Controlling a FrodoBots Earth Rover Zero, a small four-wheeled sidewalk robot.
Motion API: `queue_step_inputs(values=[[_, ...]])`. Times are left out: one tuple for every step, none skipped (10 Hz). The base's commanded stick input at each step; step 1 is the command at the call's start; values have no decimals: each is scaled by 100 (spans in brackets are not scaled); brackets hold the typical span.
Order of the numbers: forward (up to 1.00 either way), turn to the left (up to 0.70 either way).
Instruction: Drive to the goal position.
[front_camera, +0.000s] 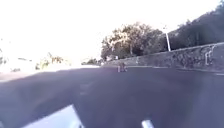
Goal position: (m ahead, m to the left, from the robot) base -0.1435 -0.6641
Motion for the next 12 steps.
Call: queue_step_inputs(values=[[70,0],[70,0],[70,0],[70,0],[70,0],[70,0],[70,0],[70,0],[70,0],[70,0],[70,0],[70,0]])
